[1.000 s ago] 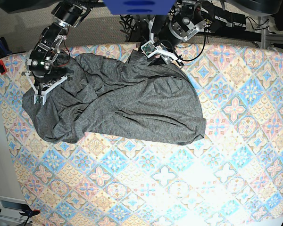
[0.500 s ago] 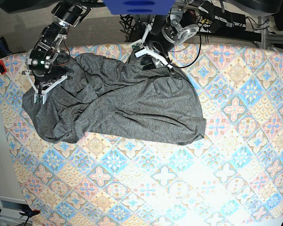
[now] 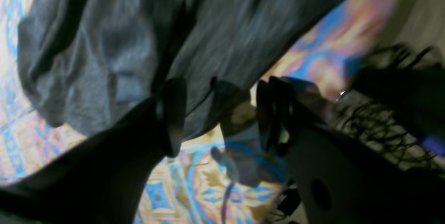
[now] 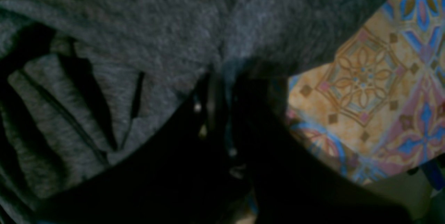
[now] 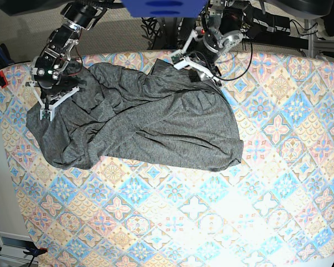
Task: Layout the t-shirt on the table in an organized manner, then fold the t-shirt properly
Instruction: 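Pull the grasped edge with the left gripper toward the shirt's corner, then press and smooth the shirt edges with both grippers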
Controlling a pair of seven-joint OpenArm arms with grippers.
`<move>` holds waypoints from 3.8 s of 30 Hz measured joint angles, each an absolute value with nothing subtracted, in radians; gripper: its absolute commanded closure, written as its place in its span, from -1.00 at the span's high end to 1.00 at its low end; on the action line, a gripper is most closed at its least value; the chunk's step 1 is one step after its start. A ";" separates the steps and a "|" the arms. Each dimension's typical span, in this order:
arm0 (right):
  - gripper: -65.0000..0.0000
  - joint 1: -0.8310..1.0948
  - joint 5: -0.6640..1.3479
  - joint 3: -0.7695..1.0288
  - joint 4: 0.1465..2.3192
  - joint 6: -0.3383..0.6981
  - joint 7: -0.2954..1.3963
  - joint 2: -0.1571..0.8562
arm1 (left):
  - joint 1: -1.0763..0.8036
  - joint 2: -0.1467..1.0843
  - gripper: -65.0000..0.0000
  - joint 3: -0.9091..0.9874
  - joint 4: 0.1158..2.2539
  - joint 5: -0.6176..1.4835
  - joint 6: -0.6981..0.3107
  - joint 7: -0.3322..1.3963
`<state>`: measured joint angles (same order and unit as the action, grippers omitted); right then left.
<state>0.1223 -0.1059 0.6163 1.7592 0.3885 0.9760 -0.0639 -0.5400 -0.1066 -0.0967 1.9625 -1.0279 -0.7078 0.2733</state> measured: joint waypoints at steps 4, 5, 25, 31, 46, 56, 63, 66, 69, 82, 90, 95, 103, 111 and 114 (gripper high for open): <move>-1.00 0.119 -0.105 0.616 1.759 0.389 0.976 -0.064 | -0.462 -0.110 -0.07 -0.072 1.879 -0.992 -0.702 0.317; -1.00 0.118 -0.106 0.616 1.759 0.389 0.976 -0.064 | -0.436 -0.111 -0.07 -0.073 1.851 -0.991 -0.700 0.315; -1.00 0.117 -0.105 0.614 1.761 0.389 0.976 -0.064 | -0.313 -0.151 -0.87 -0.079 1.604 -0.943 -0.618 0.223; -1.00 0.117 -0.105 0.614 1.765 0.389 0.963 -0.065 | -0.393 -0.161 -0.88 -0.079 1.753 -0.956 -0.666 0.328; -1.00 0.137 -0.109 0.657 1.838 0.389 0.863 -0.067 | -0.469 -0.152 -0.88 0.128 1.962 -0.698 -0.707 0.394; -1.00 0.116 -0.345 0.655 1.882 0.388 0.711 -0.107 | -0.469 -0.152 -0.88 0.282 1.962 -0.601 -0.703 0.401; -1.00 0.113 -0.344 0.651 1.883 0.389 0.665 -0.128 | -0.460 -0.153 -0.88 0.280 1.962 -0.596 -0.707 0.398; -1.00 0.118 -0.344 0.652 1.882 0.392 0.666 -0.130 | -0.444 -0.153 -0.88 0.280 1.962 -0.596 -0.708 0.398; -1.00 0.115 -0.344 0.650 1.882 0.392 0.665 -0.130 | -0.402 -0.153 -0.89 0.280 1.966 -0.593 -0.709 0.496; -1.00 0.116 -0.342 0.594 1.880 0.393 0.661 -0.130 | -0.244 -0.152 -0.88 0.249 2.011 -0.602 -0.702 0.655; -1.00 0.118 -0.344 0.577 1.879 0.391 0.662 -0.128 | -0.345 -0.156 -0.68 0.196 2.009 -0.598 -0.706 0.662; -1.00 0.125 -0.344 0.566 1.879 0.392 0.663 -0.128 | -0.412 -0.153 -0.65 0.187 2.011 -0.593 -0.703 0.652; -1.00 0.150 -0.345 0.593 1.879 0.391 0.669 -0.124 | -0.527 -0.153 -0.65 0.110 2.011 -0.593 -0.707 0.495; -1.00 0.158 -0.476 0.486 1.879 0.391 0.660 -0.121 | -0.561 -0.152 -0.65 0.110 2.011 -0.596 -0.704 0.471; -1.00 0.154 -0.577 0.387 1.879 0.396 0.623 -0.122 | -0.572 -0.153 -0.65 0.110 2.011 -0.593 -0.704 0.463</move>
